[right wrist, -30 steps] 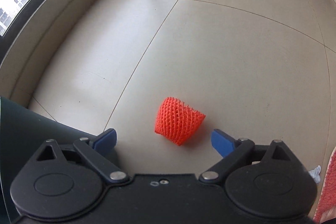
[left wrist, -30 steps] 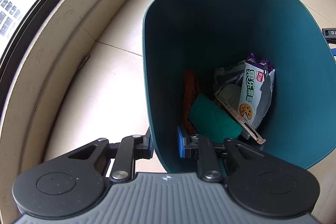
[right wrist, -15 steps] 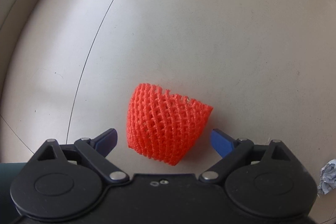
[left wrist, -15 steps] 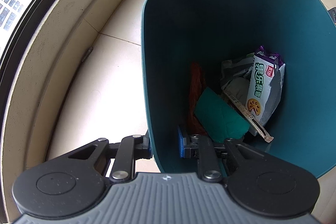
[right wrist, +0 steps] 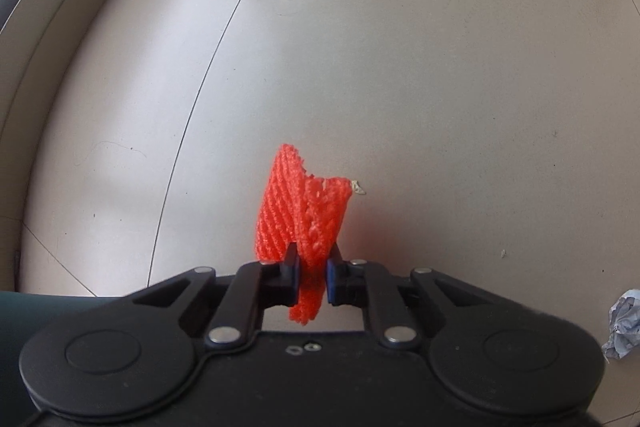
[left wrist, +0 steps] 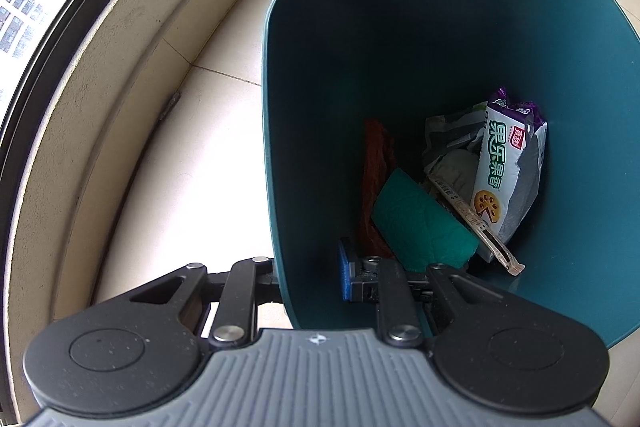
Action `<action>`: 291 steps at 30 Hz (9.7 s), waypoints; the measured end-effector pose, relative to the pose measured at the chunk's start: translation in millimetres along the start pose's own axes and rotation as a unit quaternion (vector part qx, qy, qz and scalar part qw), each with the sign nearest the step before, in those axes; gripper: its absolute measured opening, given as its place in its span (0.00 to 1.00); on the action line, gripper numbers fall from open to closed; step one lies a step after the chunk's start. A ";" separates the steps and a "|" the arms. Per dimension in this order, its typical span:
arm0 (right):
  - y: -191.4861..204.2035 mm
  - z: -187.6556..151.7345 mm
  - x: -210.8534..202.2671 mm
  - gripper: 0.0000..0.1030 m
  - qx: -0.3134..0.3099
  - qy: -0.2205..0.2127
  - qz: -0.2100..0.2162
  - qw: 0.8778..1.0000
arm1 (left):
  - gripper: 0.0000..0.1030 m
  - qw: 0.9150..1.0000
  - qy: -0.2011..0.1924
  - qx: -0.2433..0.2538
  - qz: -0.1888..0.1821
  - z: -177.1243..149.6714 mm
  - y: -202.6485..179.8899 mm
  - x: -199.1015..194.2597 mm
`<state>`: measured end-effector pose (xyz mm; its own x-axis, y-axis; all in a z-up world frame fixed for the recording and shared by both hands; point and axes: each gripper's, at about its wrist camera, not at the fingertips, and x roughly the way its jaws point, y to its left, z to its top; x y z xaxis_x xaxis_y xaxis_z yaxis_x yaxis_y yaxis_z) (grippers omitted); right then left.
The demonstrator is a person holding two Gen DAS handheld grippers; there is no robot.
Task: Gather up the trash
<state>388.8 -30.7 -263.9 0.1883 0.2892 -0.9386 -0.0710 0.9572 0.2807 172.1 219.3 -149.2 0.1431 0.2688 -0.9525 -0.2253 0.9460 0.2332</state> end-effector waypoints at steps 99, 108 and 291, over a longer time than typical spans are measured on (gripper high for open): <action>-18.2 -64.2 -262.3 0.93 -0.065 -0.075 -0.030 0.995 | 0.21 0.999 -0.041 0.003 -0.006 -9.1 2.0 -15.1; -105.7 -44.9 -200.4 0.96 0.044 -0.050 -0.066 0.996 | 0.21 0.999 -0.035 0.006 -0.008 -8.1 0.9 -10.9; 188.0 -278.0 -324.9 1.00 -0.240 -0.299 0.089 0.919 | 0.82 0.928 -0.362 -0.008 -0.091 -134.3 37.3 -176.5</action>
<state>42.0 51.5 38.0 0.6272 0.5337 -0.5672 -0.5496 0.8193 0.1631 9.0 182.8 1.3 0.7886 0.1615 -0.5934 -0.1467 0.9864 0.0735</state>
